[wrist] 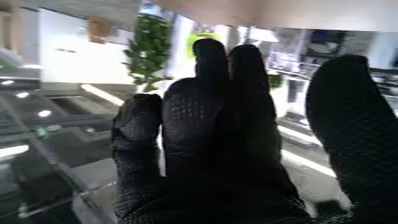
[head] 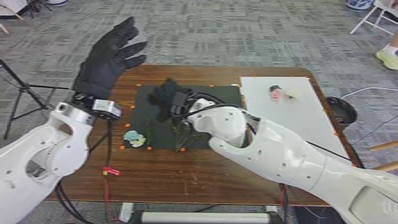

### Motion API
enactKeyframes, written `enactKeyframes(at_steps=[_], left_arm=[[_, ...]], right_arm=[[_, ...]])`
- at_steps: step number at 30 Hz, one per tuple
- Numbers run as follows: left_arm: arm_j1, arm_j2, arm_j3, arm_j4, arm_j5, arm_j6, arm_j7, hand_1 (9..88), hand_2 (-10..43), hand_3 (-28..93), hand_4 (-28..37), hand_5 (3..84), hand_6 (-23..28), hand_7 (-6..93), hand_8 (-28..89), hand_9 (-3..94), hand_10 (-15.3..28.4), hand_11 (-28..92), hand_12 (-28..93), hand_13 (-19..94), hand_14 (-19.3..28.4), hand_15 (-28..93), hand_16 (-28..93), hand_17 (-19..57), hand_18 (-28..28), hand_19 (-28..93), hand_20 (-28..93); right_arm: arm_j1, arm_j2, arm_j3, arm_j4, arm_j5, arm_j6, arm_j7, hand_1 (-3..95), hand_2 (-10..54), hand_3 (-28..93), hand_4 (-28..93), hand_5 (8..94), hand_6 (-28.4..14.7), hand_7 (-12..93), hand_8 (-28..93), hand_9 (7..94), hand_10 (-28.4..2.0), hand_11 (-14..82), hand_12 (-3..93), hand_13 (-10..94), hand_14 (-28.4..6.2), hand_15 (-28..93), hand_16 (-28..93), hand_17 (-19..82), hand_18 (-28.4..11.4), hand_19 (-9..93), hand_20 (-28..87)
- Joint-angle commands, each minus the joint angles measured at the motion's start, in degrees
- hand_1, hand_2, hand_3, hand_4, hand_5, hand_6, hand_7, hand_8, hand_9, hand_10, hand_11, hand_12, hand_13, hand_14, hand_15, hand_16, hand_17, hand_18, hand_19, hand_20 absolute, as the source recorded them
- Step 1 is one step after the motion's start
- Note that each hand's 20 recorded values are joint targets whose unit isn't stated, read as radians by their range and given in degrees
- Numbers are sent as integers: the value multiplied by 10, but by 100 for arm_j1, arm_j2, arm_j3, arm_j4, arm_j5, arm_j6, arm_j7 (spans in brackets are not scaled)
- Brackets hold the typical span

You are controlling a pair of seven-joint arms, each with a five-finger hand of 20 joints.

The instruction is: Arrange flowers

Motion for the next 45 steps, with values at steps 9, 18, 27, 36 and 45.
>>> enactKeyframes(at_steps=[9,18,27,36,45], left_arm=[[-668,107,513,48,15,2,122,260,-27,608,-215,230,9,74,-24,197,80,-44,306,170,104,18,174,-37,154,179,134],[-1271,-62,994,264,17,-152,81,274,-41,656,-248,234,14,141,-64,187,95,90,224,167,122,166,112,-92,176,315,148],[-1327,-120,1058,289,14,-232,105,276,-41,661,-256,241,19,160,-78,188,100,128,197,166,134,232,68,-108,194,377,124],[-1145,-207,904,235,46,-258,82,277,-40,660,-255,245,22,167,-83,191,103,146,184,168,136,249,59,-110,200,389,109],[-1309,-288,1060,310,35,-349,103,277,-39,658,-255,245,22,165,-83,191,104,147,177,168,136,250,54,-109,201,387,100]], right_arm=[[-268,-1007,-44,-102,-469,-1094,225,264,-95,830,-283,447,17,242,-153,548,-126,117,150,615,-113,819,263,282,-255,869,535],[-474,-1344,-25,239,-656,-1360,590,248,-95,766,-283,321,-36,124,-83,411,-128,100,162,595,-108,853,225,279,-242,881,526],[-564,-1351,-185,464,-655,-997,854,343,-95,642,-283,396,-5,168,-110,471,-83,136,139,621,-96,863,223,304,-228,891,531],[-774,-1474,-168,653,-784,-831,941,352,-95,645,-283,465,5,189,-121,539,-88,154,150,639,-83,863,240,318,-218,902,540],[-828,-1511,-318,890,-755,-272,1436,346,-95,664,-283,473,-2,204,-118,558,-95,218,190,660,-69,869,247,342,-214,923,540]])
